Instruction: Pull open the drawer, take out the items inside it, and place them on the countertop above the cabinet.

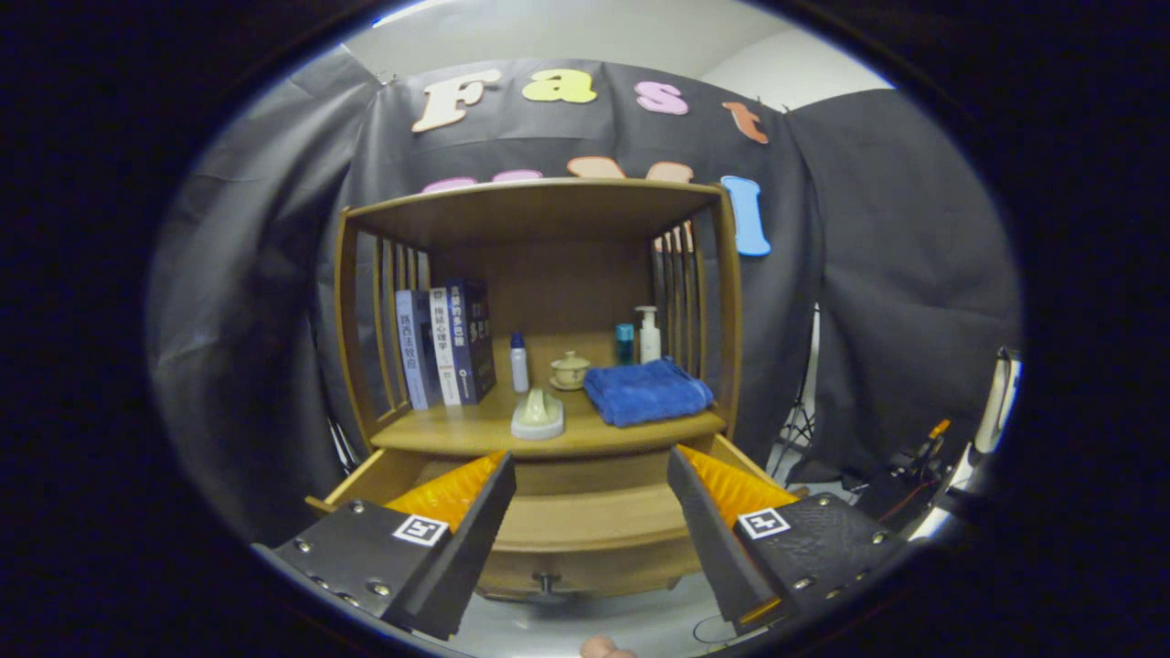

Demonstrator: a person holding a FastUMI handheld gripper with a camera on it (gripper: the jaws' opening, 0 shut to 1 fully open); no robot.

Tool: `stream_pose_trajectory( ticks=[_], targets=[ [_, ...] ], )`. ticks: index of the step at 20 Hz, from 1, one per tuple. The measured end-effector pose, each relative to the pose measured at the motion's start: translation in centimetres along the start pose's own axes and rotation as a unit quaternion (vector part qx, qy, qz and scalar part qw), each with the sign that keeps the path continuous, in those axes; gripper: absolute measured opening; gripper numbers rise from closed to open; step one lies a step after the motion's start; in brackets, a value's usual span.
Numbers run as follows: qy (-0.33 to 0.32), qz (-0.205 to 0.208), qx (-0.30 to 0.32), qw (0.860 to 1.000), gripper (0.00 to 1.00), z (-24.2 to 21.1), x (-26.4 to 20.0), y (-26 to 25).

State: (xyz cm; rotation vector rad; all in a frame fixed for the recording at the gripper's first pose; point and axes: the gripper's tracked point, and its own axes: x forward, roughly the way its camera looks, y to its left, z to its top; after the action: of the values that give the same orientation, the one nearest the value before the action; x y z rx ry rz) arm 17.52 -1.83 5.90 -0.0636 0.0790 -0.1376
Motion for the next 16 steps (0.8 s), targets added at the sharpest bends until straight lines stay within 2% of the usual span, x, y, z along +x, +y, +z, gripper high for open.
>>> stream_pose_trajectory(
  ticks=[3, 10, 16],
  targets=[
    [0.027, -0.001, -0.005, 1.000, 0.99, -4.7, -0.7, -1.0],
    [0.038, 0.025, 0.000, 0.999, 1.00, -9.2, -0.9, 0.5],
    [0.052, 0.051, -0.047, 0.996, 1.00, -12.5, -0.4, 3.0]
  ],
)
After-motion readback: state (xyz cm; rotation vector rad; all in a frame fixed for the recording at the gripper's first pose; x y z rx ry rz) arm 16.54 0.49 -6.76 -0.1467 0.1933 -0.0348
